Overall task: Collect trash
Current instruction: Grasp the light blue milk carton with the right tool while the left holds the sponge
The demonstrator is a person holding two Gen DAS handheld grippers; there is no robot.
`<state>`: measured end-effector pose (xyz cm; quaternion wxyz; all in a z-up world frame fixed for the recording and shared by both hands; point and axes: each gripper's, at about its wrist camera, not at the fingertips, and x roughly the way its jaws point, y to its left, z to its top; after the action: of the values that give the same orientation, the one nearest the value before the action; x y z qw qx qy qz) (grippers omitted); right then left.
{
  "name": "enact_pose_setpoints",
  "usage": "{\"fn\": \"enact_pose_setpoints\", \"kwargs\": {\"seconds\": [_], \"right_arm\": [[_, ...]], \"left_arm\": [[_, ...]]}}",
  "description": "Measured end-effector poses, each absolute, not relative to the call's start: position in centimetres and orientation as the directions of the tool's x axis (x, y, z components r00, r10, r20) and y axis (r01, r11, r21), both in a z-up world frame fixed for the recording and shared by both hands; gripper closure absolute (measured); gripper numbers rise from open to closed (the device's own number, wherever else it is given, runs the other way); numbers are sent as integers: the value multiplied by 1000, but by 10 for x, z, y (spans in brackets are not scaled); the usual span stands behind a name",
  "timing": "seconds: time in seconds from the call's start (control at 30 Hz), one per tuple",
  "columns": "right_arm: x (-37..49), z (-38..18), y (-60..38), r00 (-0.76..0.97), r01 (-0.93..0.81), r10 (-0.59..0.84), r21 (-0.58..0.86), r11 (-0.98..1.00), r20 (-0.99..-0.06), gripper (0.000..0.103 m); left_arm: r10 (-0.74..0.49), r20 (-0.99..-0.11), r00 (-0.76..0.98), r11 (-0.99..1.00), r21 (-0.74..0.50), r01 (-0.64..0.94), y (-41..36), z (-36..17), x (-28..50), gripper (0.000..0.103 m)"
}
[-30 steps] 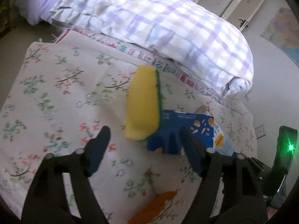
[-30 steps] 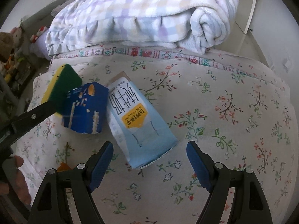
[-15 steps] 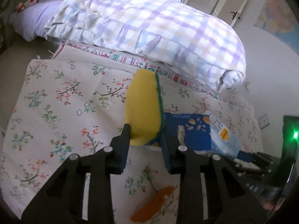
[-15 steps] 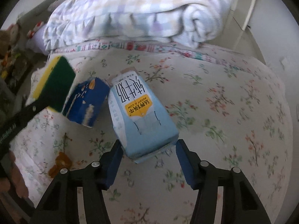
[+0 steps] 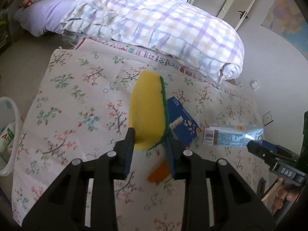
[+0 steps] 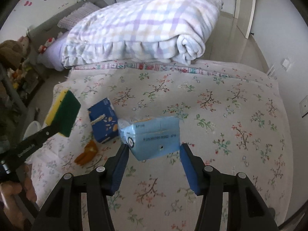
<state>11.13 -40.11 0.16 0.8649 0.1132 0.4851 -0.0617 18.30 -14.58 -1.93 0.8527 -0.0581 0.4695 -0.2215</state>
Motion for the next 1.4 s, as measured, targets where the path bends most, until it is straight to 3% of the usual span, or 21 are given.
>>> {"fn": "enact_pose_setpoints", "kwargs": {"seconds": [0.27,0.3,0.33,0.53,0.6,0.63,0.67,0.73,1.1,1.23,1.4], "right_arm": [[87,24,-390,573,168,40,165,972,-819,52],[85,26,-388,577,159,49,171,972,-815,65],[85,26,-386,577,147,61,177,973,-814,100],[94,11,-379,532,136,115,219,966,-839,95],[99,2,-379,511,151,134,243,958,-849,81],[102,-2,-379,503,162,136,247,955,-853,68],[107,-8,-380,491,176,137,251,952,-860,45],[112,-15,-381,487,197,137,261,945,-863,27],[142,-74,-385,371,295,253,371,880,-894,28],[139,-78,-384,366,305,227,346,887,-903,50],[132,-62,-383,406,294,175,310,904,-897,51]], "left_arm": [[-430,-771,470,895,-298,331,-123,-12,162,71],[-429,-770,472,896,-296,331,-120,-11,159,71],[-426,-770,475,897,-292,332,-116,-10,158,71],[-399,-780,482,911,-276,308,-93,-12,152,71],[-392,-785,479,916,-283,286,-83,-14,152,71],[-389,-787,478,918,-287,274,-78,-16,152,71],[-385,-789,479,920,-289,264,-73,-16,153,71],[-377,-791,481,924,-289,249,-66,-16,153,71],[-368,-795,483,929,-290,230,-44,-15,154,71],[-368,-794,483,929,-294,225,-38,-14,153,71],[-370,-786,495,929,-297,223,-30,-11,151,71]]}}
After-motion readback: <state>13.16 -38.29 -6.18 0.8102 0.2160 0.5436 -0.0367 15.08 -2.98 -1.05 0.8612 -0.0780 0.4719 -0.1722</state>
